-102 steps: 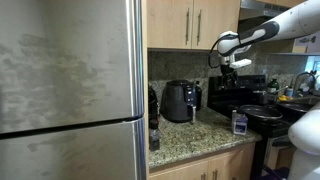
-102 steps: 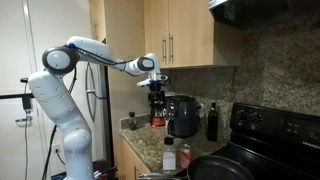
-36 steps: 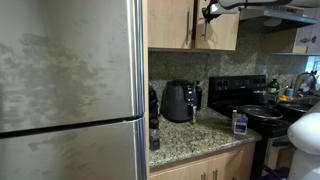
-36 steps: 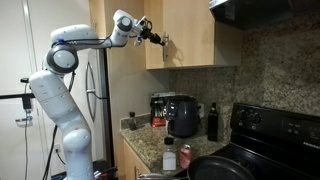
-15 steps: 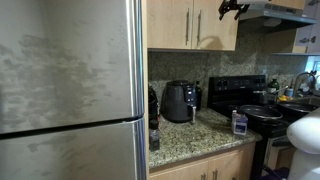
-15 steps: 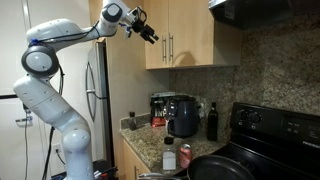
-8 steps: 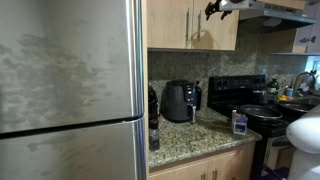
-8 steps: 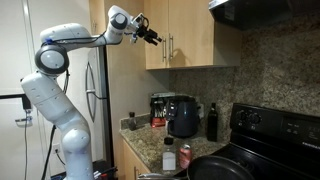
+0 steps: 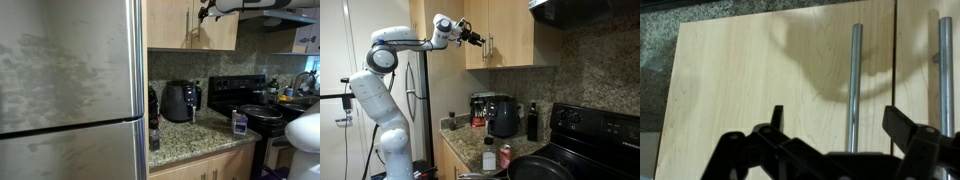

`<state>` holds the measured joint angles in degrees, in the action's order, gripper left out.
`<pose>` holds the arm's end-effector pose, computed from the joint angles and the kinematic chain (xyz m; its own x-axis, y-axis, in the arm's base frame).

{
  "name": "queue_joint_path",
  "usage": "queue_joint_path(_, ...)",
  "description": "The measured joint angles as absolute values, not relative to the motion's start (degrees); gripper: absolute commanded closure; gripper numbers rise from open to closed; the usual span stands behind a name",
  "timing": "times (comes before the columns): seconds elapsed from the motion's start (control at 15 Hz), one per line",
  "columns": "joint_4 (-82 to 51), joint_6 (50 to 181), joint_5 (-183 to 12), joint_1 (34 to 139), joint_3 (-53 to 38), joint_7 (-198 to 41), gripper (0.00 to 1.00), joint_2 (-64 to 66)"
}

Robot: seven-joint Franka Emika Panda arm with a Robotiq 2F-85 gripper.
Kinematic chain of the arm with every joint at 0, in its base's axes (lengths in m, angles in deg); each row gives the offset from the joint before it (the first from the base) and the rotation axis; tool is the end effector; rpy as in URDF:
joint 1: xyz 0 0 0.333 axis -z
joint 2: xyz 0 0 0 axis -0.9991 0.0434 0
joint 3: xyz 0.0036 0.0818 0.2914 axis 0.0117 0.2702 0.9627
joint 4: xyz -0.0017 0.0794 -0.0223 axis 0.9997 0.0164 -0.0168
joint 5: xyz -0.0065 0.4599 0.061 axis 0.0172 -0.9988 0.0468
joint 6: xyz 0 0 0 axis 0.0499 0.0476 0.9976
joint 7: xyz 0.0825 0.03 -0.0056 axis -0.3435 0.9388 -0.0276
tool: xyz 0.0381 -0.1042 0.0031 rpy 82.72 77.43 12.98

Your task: Open the top right cupboard door

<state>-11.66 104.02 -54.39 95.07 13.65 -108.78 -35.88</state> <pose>0.5037 0.1099 0.8963 0.4148 -0.0738 0.9069 -0.3826 -0.9184 0.1003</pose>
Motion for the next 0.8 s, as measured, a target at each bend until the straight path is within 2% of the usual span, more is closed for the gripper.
queue_joint_path(0.8, -8.8, 104.0, -51.4, 94.6, 13.3, -113.2, 0.00, -30.1)
